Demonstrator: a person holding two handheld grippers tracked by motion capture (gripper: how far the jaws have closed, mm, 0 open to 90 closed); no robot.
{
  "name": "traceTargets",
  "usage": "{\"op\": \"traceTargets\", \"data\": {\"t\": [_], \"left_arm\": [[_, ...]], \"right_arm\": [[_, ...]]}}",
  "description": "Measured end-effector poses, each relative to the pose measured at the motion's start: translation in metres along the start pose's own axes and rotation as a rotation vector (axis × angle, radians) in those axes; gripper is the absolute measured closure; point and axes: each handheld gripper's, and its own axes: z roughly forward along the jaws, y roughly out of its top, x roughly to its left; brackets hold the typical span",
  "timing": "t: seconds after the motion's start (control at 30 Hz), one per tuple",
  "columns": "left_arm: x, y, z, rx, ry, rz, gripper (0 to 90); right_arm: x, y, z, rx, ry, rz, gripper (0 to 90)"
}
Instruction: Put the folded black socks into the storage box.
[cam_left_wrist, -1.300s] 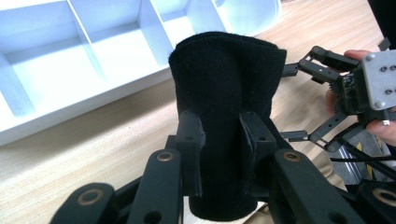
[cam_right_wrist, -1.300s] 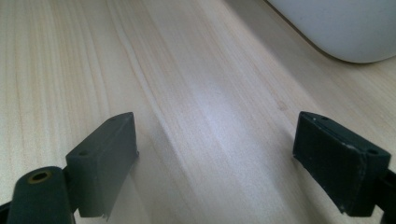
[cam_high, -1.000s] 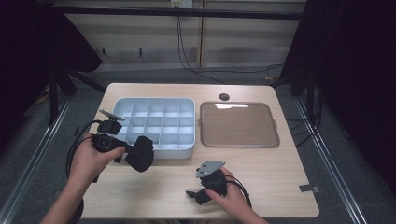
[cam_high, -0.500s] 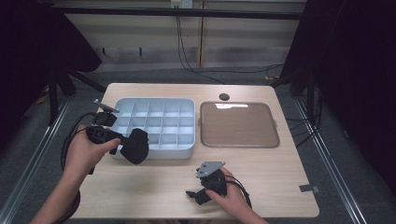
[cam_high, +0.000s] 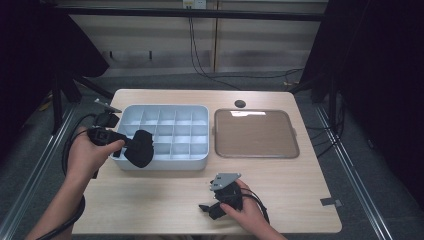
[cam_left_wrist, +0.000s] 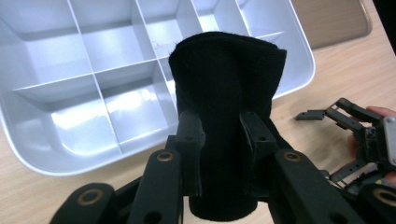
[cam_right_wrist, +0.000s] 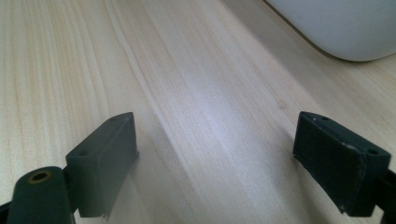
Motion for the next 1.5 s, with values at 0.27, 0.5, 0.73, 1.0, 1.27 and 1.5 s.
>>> {"op": "traceTargets", "data": {"t": [0.27, 0.5, 0.73, 1.0, 1.27, 1.5], "left_arm": [[0.004, 0.007, 0.001, -0.001, 0.017, 0.009, 72.3], [0.012, 0.011, 0.005, 0.002, 0.032, -0.007, 72.2], [0.020, 0.016, 0.008, -0.005, 0.066, -0.020, 72.2], [0.030, 0.018, 0.006, -0.018, 0.083, -0.038, 72.1], [0.046, 0.013, 0.009, -0.023, 0.099, -0.081, 72.1], [0.058, 0.011, 0.015, -0.027, 0.133, -0.092, 72.1]], "right_arm": [[0.000, 0.000, 0.000, 0.000, 0.000, 0.001, 13.1], [0.000, 0.000, 0.000, 0.000, -0.001, 0.003, 13.1], [0.001, 0.000, 0.000, 0.002, -0.002, 0.003, 13.1], [0.001, 0.000, 0.000, 0.002, -0.001, 0.001, 13.1], [0.001, 0.000, 0.000, 0.003, 0.001, 0.001, 13.1], [0.001, 0.000, 0.000, 0.002, 0.002, 0.000, 13.1]]}}
